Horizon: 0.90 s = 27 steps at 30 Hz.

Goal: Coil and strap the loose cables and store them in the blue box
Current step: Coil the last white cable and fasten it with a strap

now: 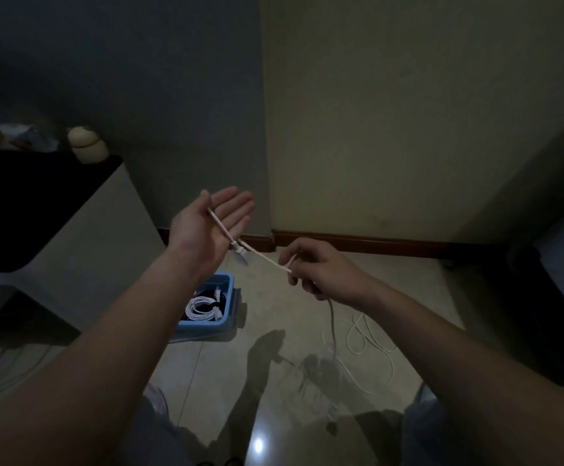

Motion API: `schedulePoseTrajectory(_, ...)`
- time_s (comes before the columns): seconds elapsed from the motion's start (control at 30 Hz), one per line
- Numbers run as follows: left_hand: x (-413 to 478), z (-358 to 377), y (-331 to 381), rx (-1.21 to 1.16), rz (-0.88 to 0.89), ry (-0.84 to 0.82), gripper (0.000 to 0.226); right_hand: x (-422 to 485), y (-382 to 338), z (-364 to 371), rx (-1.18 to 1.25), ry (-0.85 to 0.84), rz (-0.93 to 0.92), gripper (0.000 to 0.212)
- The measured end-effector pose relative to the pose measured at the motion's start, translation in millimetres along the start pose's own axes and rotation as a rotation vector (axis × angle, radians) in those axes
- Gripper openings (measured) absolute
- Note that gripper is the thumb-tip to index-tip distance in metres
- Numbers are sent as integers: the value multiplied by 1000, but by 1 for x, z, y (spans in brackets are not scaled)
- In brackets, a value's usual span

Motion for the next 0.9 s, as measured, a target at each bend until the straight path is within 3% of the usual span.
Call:
schedulePoseTrajectory(0.17, 0, 1, -19, 425, 21, 19, 45, -9, -24, 13, -199, -69, -154, 23)
schedulePoseTrajectory(0.27, -7, 14, -35, 780, 19, -64, 45, -13, -36, 9, -37, -19, -254, 27)
schedulePoseTrajectory(0.33, -13, 21, -48, 863, -59, -122, 43, -14, -38, 1, 66, 20, -283, 28)
schedulePoseTrajectory(0.4, -22, 26, -63, 828, -204, -204, 46, -13, -37, -8, 96, 80, -296, 24)
schedulePoseTrajectory(0.57, -32, 33, -73, 776, -405, -410, 79, -8, -28, -38, -25, 315, -264, 27)
schedulePoseTrajectory(0.67, -43, 41, -74, 612, -512, -504, 57, -9, -23, -54, -216, 487, -234, 41)
schedulePoseTrajectory(0.73, -44, 46, -71, 451, -487, -496, 44, -9, -21, -58, -359, 566, -183, 54)
schedulePoseTrajectory(0.9, -41, 49, -59, 143, -408, -413, 34, 0, -14, -53, -438, 464, -159, 42)
Point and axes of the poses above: each hand's wrist, its own x-axis towards the middle knuckle, its own z-axis out of the palm, y = z × x, the point moved 7 cm from there along x, towards the middle knuckle, and after that the axes turned 3 degrees about -y, right-handed, at the moved point
